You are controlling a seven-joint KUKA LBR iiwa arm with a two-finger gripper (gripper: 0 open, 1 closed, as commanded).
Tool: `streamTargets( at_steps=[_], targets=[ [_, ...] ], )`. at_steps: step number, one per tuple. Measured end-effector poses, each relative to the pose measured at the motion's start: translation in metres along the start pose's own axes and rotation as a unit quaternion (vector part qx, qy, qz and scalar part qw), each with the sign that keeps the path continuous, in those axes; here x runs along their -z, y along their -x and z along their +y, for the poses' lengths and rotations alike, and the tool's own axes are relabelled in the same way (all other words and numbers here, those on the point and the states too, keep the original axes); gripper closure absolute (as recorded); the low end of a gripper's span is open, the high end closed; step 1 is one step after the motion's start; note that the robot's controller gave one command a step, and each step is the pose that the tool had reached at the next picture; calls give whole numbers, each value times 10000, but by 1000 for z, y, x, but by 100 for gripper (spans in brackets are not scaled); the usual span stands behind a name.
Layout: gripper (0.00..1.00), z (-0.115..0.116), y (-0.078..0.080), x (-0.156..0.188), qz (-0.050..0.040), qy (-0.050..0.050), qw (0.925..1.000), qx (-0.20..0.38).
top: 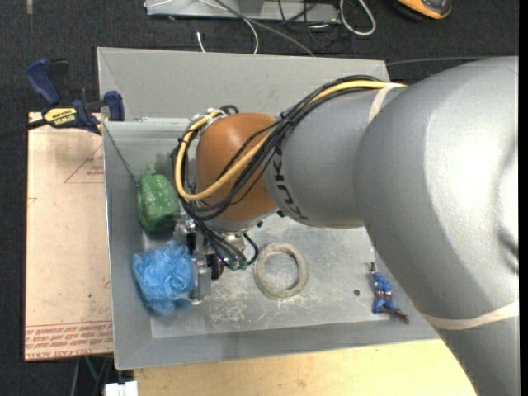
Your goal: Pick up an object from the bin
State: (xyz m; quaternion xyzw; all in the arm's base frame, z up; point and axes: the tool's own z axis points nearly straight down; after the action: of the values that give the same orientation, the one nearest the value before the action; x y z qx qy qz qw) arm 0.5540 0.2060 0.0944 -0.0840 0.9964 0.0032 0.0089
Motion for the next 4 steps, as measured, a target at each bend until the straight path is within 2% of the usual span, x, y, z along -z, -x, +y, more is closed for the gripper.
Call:
streamTargets(
  at_steps=[1,2,4],
  targets=[
    [0,-5,-62,-19,-9,12,9972,751],
    [100,-5,-25,-24,-38,10,9834,1816],
    [100,-5,-25,-24,-39,13,9834,1815]
  ],
)
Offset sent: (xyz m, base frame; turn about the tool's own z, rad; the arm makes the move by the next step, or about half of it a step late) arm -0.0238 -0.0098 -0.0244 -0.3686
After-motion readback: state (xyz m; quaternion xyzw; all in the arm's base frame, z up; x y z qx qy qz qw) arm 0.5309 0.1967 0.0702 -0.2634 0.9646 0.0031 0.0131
